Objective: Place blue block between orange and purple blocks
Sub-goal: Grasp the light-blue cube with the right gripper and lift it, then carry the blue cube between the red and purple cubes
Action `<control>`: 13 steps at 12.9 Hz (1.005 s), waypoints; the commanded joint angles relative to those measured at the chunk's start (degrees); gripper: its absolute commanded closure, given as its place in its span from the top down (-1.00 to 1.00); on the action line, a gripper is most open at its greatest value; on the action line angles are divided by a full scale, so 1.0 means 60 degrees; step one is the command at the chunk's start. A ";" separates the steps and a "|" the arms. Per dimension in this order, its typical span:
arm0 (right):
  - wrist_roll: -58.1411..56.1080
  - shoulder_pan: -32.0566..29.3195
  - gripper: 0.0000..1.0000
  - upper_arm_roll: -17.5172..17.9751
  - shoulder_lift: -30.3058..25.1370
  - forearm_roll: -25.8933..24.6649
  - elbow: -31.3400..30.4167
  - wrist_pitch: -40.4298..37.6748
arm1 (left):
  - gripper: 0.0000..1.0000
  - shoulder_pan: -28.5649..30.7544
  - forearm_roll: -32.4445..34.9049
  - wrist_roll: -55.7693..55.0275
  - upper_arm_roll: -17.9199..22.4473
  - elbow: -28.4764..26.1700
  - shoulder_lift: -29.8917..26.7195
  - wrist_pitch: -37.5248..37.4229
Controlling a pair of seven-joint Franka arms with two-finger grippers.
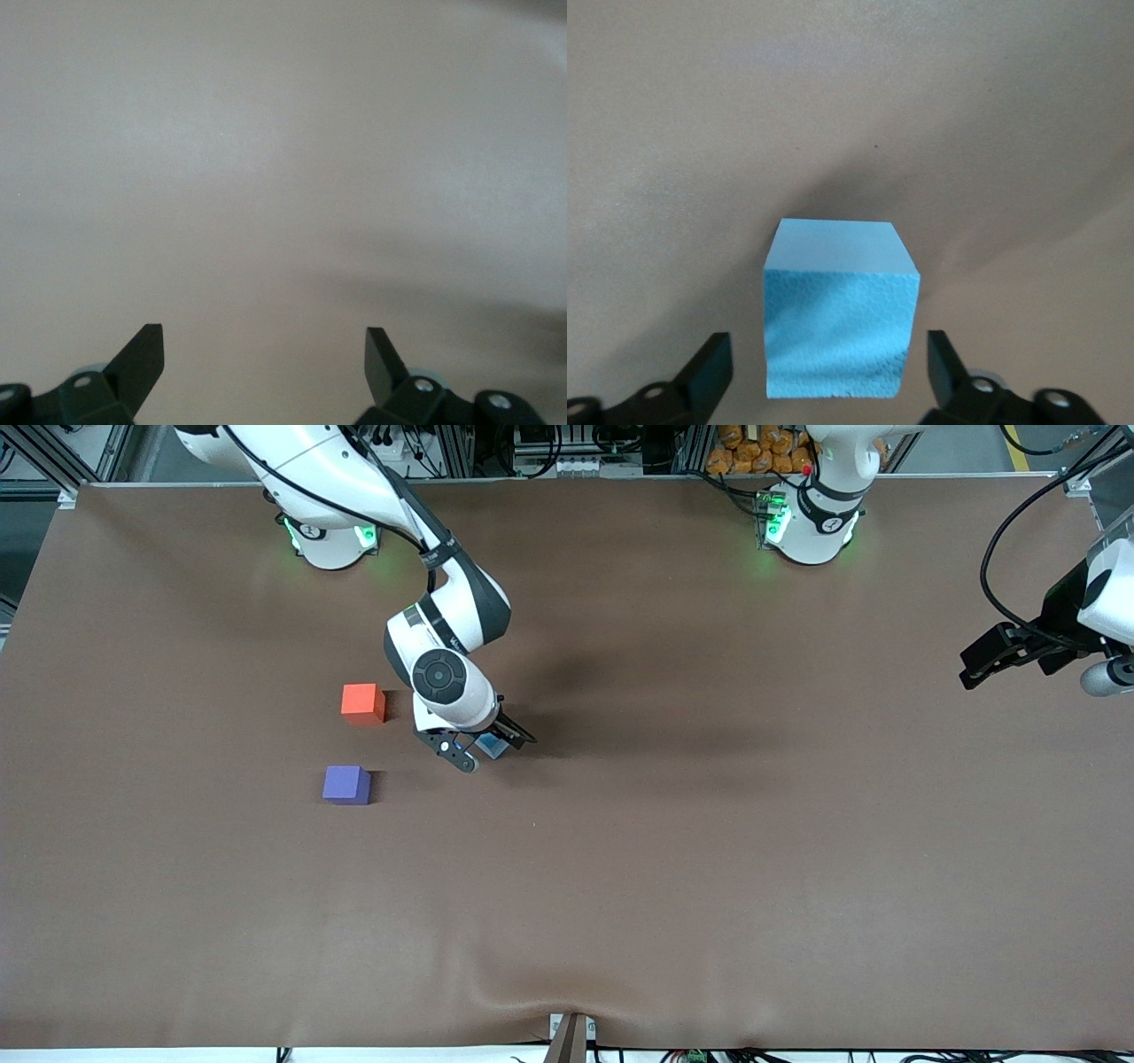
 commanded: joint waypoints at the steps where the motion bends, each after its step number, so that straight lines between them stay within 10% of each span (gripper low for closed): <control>1: 0.0121 -0.0038 -0.28 0.0048 0.0090 0.0011 0.0074 0.0084 | 1.00 0.0262 0.0063 0.0222 -0.0077 -0.0072 0.0056 0.0456; 4: -0.0083 -0.0140 -1.00 0.0048 0.0017 -0.0004 0.0132 -0.0120 | 1.00 0.0262 0.0063 0.0237 -0.0077 -0.0101 0.0130 0.0576; 13: -0.7853 -0.2072 -0.92 -0.0273 -0.0921 -0.1229 0.2286 -0.5657 | 1.00 0.0892 -0.0083 0.1043 -0.0121 -0.0014 -0.0046 0.0634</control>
